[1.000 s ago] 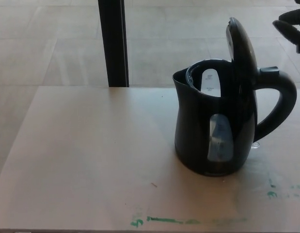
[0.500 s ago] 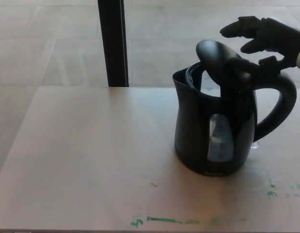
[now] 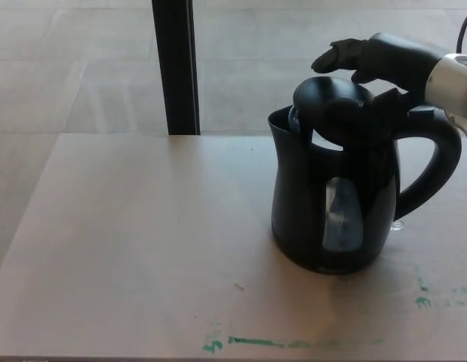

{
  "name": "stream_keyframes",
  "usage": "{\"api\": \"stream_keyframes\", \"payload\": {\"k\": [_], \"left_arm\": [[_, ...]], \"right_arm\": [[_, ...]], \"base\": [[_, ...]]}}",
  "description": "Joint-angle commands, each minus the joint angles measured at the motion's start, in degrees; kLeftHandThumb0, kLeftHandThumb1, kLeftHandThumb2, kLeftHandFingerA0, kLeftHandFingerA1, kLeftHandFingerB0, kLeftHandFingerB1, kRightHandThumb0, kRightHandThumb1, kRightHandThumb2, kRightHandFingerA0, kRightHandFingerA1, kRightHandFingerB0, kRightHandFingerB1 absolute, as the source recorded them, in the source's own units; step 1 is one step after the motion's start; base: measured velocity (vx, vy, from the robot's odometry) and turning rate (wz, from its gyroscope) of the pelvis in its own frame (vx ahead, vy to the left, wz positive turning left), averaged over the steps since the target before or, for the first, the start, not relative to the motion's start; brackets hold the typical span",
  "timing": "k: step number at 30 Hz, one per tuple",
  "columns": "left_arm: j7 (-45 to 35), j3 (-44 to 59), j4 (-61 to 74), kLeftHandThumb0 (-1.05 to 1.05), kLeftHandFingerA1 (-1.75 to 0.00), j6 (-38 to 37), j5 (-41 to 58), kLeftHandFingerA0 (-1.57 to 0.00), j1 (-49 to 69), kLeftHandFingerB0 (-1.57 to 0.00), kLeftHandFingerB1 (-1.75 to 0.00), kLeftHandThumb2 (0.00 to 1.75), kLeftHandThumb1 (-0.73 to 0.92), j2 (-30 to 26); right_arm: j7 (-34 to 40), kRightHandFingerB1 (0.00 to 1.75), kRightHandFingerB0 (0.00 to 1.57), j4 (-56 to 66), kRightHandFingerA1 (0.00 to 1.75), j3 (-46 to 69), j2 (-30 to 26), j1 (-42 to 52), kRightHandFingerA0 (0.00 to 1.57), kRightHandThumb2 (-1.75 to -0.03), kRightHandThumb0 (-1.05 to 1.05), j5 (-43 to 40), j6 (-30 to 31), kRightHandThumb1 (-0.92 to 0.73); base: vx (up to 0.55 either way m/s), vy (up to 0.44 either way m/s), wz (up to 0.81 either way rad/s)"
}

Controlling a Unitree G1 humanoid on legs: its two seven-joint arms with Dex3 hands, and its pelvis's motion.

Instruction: The robot uses its right hand to push down on the lid of a kettle kept in the middle of the desk to close it

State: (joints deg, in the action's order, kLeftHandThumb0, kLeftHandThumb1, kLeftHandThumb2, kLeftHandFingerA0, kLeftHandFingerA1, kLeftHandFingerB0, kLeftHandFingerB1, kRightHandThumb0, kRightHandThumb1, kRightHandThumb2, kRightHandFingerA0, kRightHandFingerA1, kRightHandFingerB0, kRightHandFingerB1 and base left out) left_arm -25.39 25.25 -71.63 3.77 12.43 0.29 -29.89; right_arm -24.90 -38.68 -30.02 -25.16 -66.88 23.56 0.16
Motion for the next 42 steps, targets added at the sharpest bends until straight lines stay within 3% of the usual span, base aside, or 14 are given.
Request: {"api": "stream_keyframes", "payload": {"k": [1,8,17,18,19,20,23,27,28,30,31,33,41,42], "left_arm": [[0.2,-0.3,-0.1,-0.65,-0.49,0.0,-0.1,-0.52,0.0,-0.36,-0.36,0.6,0.68,-1.7],[0.6,-0.8,0.1,-0.68,-0.61,-0.2,-0.4,-0.49,-0.2,-0.3,-0.49,0.91,0.54,-1.9],[-0.1,-0.5,0.0,-0.66,-0.53,0.6,0.4,-0.53,-1.2,-0.38,-0.36,0.6,0.65,-2.3],[-0.3,-0.9,0.4,-0.66,-0.62,0.3,0.0,-0.49,-1.2,-0.32,-0.5,0.91,0.54,-2.5],[-0.2,-1.3,0.4,-0.67,-0.53,0.0,-0.4,-0.55,-1.2,-0.4,-0.37,0.61,0.67,-2.6],[-0.1,-1.4,0.2,-0.67,-0.61,0.0,-0.6,-0.5,-1.4,-0.33,-0.49,0.9,0.54,-2.6],[0.4,-1.4,-0.2,-0.65,-0.5,0.5,-0.4,-0.53,-2.1,-0.36,-0.35,0.6,0.66,-2.3],[0.3,-0.9,0.5,-0.73,-0.66,1.1,0.3,-0.55,-2.1,-0.34,-0.49,0.89,0.55,-2.1],[0.6,-2.4,0.8,-0.69,-0.52,-1.0,-1.3,-0.55,-1.7,-0.39,-0.36,0.61,0.68,-2.1],[0.7,-1.8,0.6,-0.67,-0.54,-0.1,-0.5,-0.57,-2.2,-0.41,-0.37,0.6,0.66,-2.1],[-0.1,-0.8,0.7,-0.68,-0.64,0.5,0.6,-0.52,-2.2,-0.32,-0.49,0.9,0.52,-2.2],[0.4,-0.5,0.5,-0.65,-0.56,0.7,0.9,-0.58,-2.0,-0.43,-0.38,0.59,0.63,-2.2],[0.0,-1.3,0.6,-0.73,-0.64,-0.1,-0.3,-0.54,-1.0,-0.34,-0.49,0.9,0.55,-2.3],[0.0,-1.0,0.6,-0.71,-0.63,0.4,0.1,-0.53,-1.0,-0.33,-0.49,0.9,0.54,-2.4]], "right_arm": [[-4.3,0.29,0.21,3.8,0.42,-2.0,0.4,2.4,0.24,-0.64,-0.82,3.4,-0.6,-0.78],[-4.4,0.34,0.28,7.2,0.41,-4.2,2.1,7.1,0.26,-0.65,-0.83,6.0,0.6,-0.79],[-1.4,0.35,0.29,4.8,0.41,-9.1,6.2,16.4,0.19,-0.65,-0.89,10.4,3.3,-0.82],[-0.9,0.34,0.27,2.8,0.4,-9.9,7.2,17.3,0.14,-0.65,-0.89,10.9,3.9,-0.82],[-0.4,0.34,0.26,1.2,0.42,-10.8,8.0,18.5,0.12,-0.66,-0.89,11.4,4.0,-0.83],[-0.4,0.46,0.16,0.7,0.46,-11.4,8.2,18.8,0.05,-1.05,-0.87,11.9,4.1,-0.66],[1.1,0.31,0.24,-2.0,0.37,-14.0,9.1,21.0,0.09,-0.66,-0.83,14.6,4.9,-0.84],[2.0,0.32,0.23,-4.3,0.36,-15.6,9.3,21.8,0.08,-0.67,-0.81,16.1,5.4,-0.85],[2.7,0.5,0.13,-6.2,0.4,-16.3,8.9,21.6,0.01,-1.08,-0.82,16.9,4.4,-0.67],[2.3,0.47,0.14,-6.9,0.38,-16.3,8.8,20.5,0.01,-1.08,-0.82,16.7,4.0,-0.67],[2.0,0.33,0.17,-7.2,0.37,-16.6,8.7,19.3,0.03,-0.67,-0.81,17.2,4.0,-0.88],[1.8,0.44,0.14,-6.2,0.35,-16.3,8.2,18.7,0.02,-1.08,-0.81,16.6,4.2,-0.69],[-0.4,0.29,0.2,-3.9,0.33,-10.9,4.2,7.4,0.08,-0.66,-0.8,14.0,3.2,-0.86],[-0.7,0.44,0.12,-3.6,0.42,-9.6,3.8,6.6,0.05,-1.03,-0.79,12.8,3.0,-0.67]], "base": [[0.0,0.0,0.0],[0.0,0.0,0.0],[0.0,0.0,0.0],[0.0,0.0,0.0],[0.0,0.0,0.0],[0.0,0.0,0.0],[0.0,0.0,0.0],[0.0,0.0,0.0],[0.0,0.0,0.0],[0.0,0.0,0.0],[0.0,0.0,0.0],[0.0,0.0,0.0],[0.0,0.0,0.0],[0.0,0.0,0.0]]}}
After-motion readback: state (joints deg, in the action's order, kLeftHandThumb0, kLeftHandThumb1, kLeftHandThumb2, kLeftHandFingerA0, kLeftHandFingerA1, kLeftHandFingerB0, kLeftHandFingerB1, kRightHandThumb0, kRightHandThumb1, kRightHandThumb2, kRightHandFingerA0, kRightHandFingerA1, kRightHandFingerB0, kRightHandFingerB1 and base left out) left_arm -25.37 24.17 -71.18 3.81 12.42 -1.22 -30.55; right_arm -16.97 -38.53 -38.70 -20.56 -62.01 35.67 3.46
